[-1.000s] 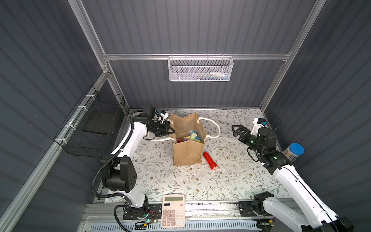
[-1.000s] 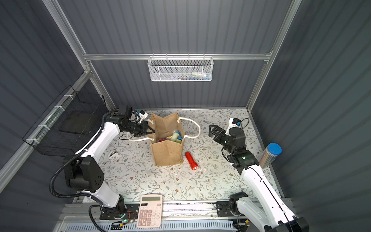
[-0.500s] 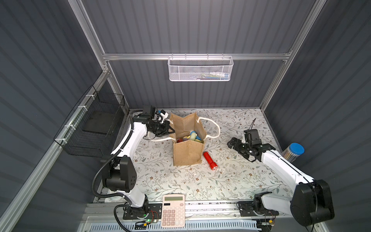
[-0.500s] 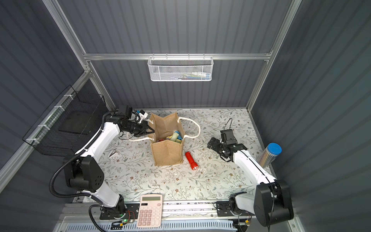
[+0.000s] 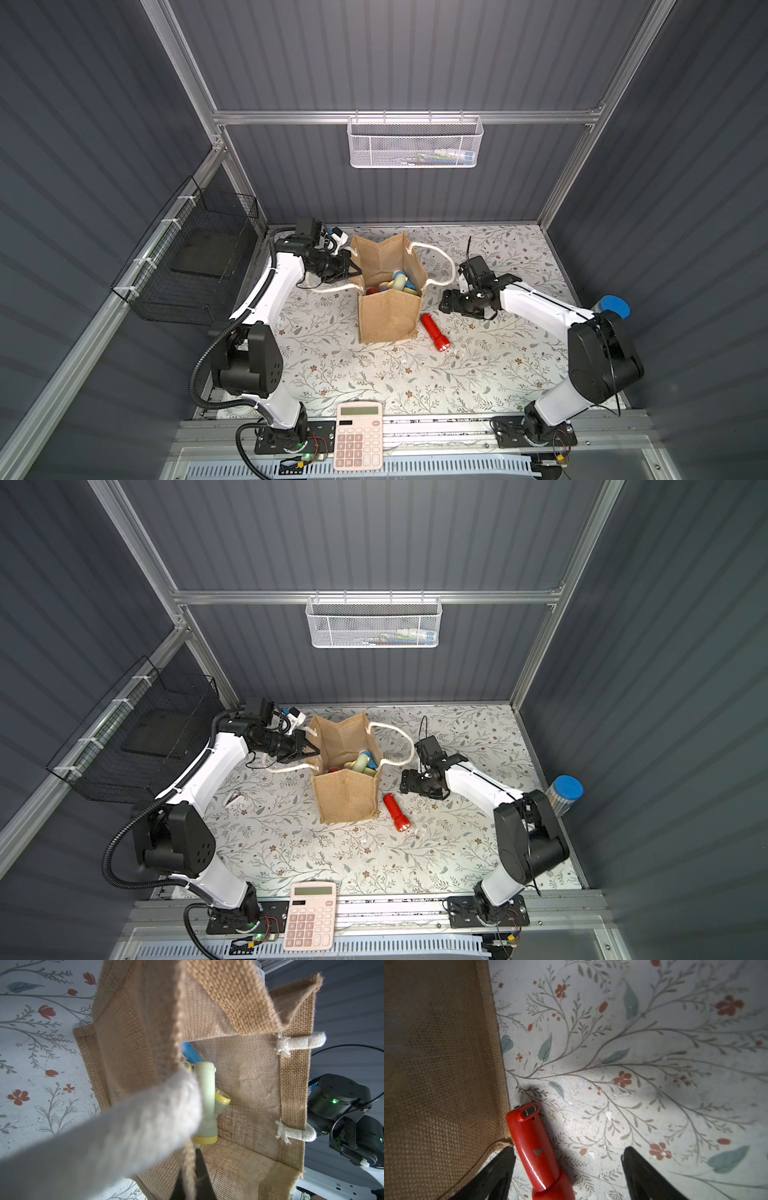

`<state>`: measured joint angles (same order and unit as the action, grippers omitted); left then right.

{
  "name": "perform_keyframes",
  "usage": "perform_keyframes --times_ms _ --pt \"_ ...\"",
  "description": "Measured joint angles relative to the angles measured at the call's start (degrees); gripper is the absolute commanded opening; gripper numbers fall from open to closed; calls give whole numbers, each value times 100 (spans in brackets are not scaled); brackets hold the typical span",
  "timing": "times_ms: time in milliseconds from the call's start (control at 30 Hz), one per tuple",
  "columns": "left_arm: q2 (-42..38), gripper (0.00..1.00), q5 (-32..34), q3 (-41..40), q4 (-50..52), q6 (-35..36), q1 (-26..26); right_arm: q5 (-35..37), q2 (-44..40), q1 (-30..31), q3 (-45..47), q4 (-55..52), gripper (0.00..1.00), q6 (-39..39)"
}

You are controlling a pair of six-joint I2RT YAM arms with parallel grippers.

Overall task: Put the flashlights into the tote bags
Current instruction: Pick up the flashlight from the center of the board.

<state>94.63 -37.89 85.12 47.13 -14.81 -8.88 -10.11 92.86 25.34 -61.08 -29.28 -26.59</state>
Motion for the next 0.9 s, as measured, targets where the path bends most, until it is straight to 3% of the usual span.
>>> perform_keyframes --times_ms 400,900 --pt "0 0 37 0 0 0 0 116 706 579 -625 -595 77 870" --pt "42 0 31 0 0 0 0 284 964 1027 -903 -815 76 1180"
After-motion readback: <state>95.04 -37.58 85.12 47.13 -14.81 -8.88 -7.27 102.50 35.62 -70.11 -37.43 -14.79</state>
